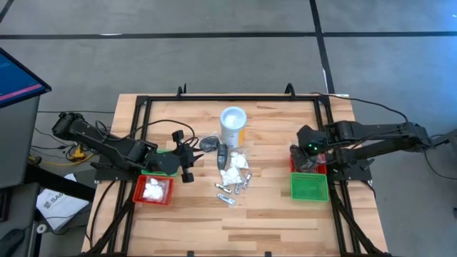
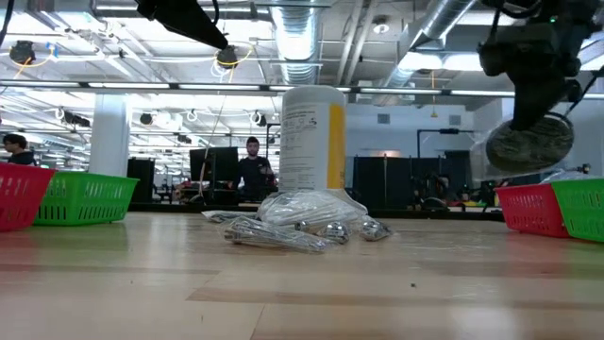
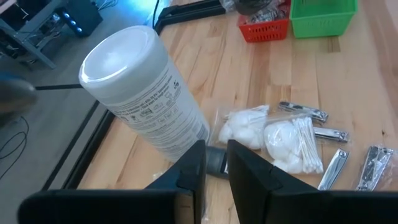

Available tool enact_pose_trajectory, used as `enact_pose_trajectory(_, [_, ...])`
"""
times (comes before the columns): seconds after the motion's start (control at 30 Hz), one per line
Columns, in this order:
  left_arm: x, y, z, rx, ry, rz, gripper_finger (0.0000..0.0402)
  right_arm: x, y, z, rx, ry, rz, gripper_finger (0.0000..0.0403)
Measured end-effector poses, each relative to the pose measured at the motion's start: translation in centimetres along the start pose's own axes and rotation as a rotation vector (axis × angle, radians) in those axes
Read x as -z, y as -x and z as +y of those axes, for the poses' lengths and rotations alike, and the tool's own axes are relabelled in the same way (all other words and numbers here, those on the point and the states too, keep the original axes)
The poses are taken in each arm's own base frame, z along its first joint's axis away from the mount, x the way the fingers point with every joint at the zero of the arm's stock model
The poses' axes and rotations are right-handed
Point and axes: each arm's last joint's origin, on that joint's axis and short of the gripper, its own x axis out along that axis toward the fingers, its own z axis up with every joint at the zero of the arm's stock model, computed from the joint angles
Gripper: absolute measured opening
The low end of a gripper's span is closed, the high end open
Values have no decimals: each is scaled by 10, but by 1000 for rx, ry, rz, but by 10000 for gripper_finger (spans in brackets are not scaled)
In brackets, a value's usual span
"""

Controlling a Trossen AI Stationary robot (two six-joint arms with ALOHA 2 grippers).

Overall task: Pick & Place Travel size toiletries
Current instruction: Put the hairbrush into the right red bin

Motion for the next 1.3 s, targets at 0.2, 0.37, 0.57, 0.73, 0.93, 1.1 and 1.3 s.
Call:
enact_pose_trajectory(0.2, [-1, 0, 0, 0, 5, -5, 58, 11, -4, -10, 3, -23, 11, 15])
enact_pose_trajectory(0.37, [-1, 0, 0, 0, 6, -7, 58, 19, -12, -17, 7, -59, 26, 15])
enact_pose_trajectory(0.57, [-1, 0, 0, 1, 9, -10, 58, 33, -27, -29, -1, -106, 54, 17])
enact_pose_trajectory(0.73, [-2, 0, 0, 1, 13, -14, 58, 37, -31, -31, -45, -111, 45, 19])
enact_pose_trajectory(0.93, [-3, 0, 0, 2, 18, -20, 58, 39, -28, -34, -63, -114, 25, 23])
enact_pose_trajectory(1.1, [-3, 0, 0, 2, 25, -25, 58, 39, -28, -34, -54, -107, 30, 50])
enact_pose_trajectory(1.3, [-3, 0, 0, 2, 26, -26, 58, 40, -28, -35, -41, -89, 38, 58])
